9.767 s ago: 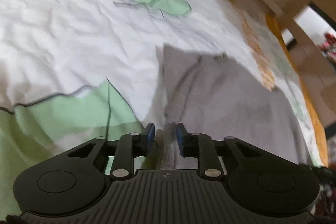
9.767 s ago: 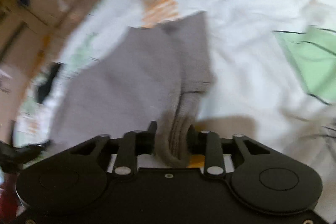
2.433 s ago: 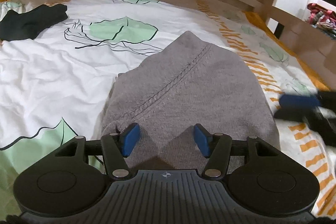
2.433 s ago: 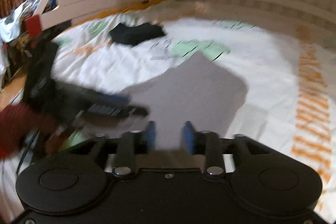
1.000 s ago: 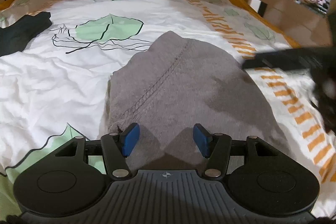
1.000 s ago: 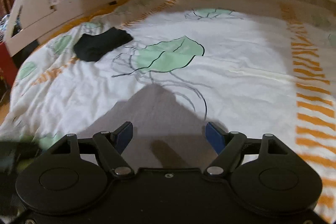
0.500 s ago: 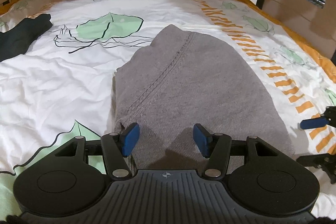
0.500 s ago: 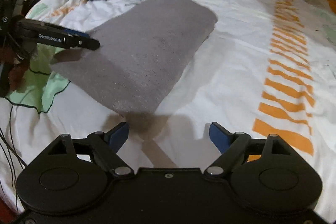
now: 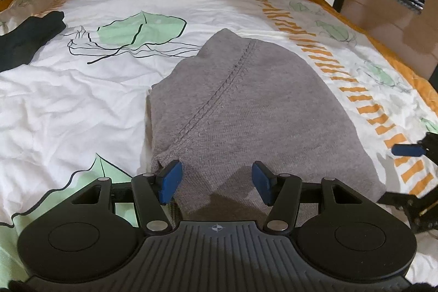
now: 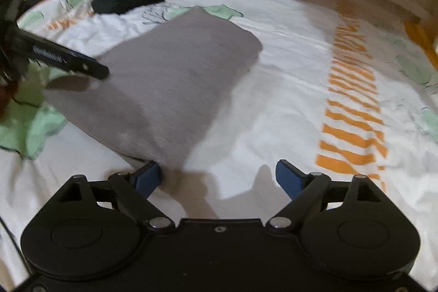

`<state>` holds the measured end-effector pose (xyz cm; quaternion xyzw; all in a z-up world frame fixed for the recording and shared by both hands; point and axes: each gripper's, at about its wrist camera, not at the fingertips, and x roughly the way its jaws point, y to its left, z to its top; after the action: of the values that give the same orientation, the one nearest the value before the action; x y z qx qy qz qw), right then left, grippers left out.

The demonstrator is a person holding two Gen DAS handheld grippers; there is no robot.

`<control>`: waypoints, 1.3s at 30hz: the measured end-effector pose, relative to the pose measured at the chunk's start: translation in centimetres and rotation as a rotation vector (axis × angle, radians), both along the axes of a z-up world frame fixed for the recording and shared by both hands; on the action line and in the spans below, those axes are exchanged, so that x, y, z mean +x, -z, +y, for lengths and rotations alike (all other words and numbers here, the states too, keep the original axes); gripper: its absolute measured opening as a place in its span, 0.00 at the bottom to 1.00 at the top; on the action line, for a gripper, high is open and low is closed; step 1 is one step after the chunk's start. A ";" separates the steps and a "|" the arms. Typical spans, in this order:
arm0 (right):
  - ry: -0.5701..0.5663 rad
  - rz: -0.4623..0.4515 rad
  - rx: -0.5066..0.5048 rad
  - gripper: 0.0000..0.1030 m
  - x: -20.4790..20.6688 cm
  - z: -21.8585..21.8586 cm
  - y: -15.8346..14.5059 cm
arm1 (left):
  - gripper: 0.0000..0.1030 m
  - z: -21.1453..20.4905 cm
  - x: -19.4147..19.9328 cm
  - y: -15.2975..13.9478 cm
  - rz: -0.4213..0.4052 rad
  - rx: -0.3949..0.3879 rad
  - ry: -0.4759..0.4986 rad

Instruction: Fold large clothes

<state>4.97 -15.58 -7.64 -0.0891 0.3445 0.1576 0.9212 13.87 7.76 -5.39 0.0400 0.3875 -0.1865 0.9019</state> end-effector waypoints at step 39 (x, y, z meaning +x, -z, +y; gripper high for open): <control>0.173 0.054 0.416 1.00 -3.4 -2.9 -5.7 | 0.72 -4.2 -9.4 -6.1 -0.050 0.035 -0.327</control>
<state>1.60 -18.51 -1.95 0.1371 0.3355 0.1479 0.9202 4.43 3.52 0.68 -0.0032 0.3697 -0.0293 0.9287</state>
